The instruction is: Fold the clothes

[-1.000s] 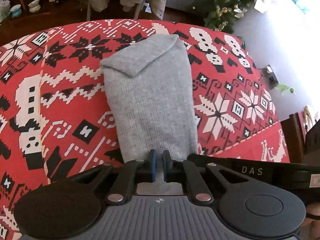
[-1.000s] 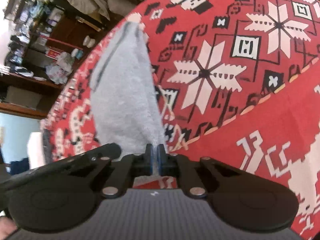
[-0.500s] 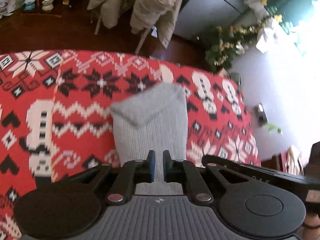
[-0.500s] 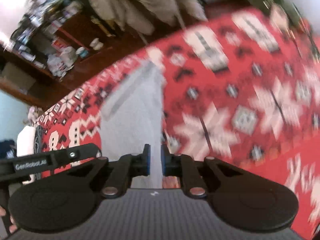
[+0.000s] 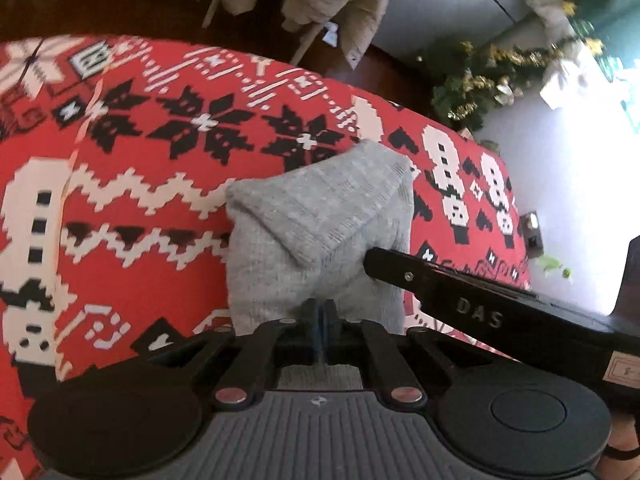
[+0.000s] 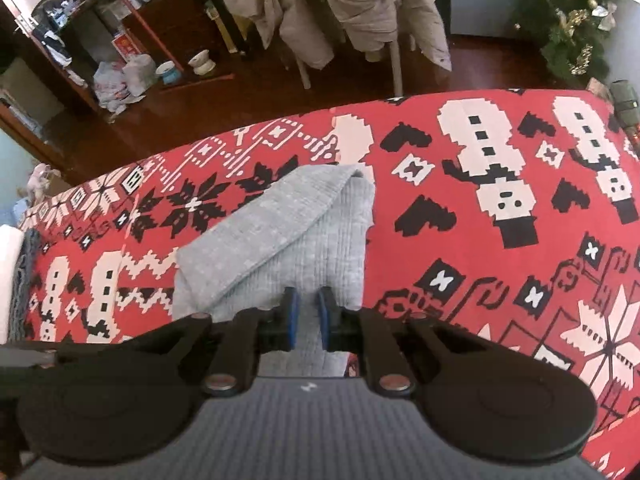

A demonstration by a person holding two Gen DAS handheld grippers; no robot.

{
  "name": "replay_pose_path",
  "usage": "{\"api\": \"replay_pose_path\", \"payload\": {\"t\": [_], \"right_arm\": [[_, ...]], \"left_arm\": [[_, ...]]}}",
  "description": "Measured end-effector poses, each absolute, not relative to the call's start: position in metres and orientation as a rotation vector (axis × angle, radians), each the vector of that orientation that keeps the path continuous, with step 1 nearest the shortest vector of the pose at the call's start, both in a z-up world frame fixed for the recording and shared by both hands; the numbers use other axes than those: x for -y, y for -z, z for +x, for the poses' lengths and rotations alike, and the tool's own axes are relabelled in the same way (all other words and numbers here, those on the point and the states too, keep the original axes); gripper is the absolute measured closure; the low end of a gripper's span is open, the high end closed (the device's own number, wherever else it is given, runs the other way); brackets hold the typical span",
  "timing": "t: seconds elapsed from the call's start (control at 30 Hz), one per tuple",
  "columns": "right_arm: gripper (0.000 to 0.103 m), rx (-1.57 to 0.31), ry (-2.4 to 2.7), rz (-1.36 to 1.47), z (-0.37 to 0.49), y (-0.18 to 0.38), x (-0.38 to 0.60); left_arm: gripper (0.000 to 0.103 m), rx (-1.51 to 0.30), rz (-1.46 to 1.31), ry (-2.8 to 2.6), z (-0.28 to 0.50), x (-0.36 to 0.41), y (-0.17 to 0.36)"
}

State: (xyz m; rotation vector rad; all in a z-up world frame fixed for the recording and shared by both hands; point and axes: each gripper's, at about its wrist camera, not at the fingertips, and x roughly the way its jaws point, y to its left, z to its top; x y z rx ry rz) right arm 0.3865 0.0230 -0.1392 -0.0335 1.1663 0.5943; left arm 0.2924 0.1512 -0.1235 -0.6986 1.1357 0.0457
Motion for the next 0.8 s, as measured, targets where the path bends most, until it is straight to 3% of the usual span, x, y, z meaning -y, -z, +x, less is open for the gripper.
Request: {"api": "replay_pose_path", "payload": {"t": [0.3, 0.5, 0.8], "right_arm": [[0.092, -1.172, -0.625, 0.002, 0.409, 0.116, -0.026], [0.093, -1.182, -0.591, -0.027, 0.42, 0.141, -0.027], [0.091, -1.192, -0.641, -0.061, 0.39, 0.103, -0.017]], "left_arm": [[0.1, -1.135, -0.698, -0.042, 0.294, -0.156, 0.125], [0.1, -1.137, -0.681, -0.025, 0.291, -0.158, 0.124], [0.1, -1.15, -0.674, 0.027, 0.254, -0.157, 0.107]]}}
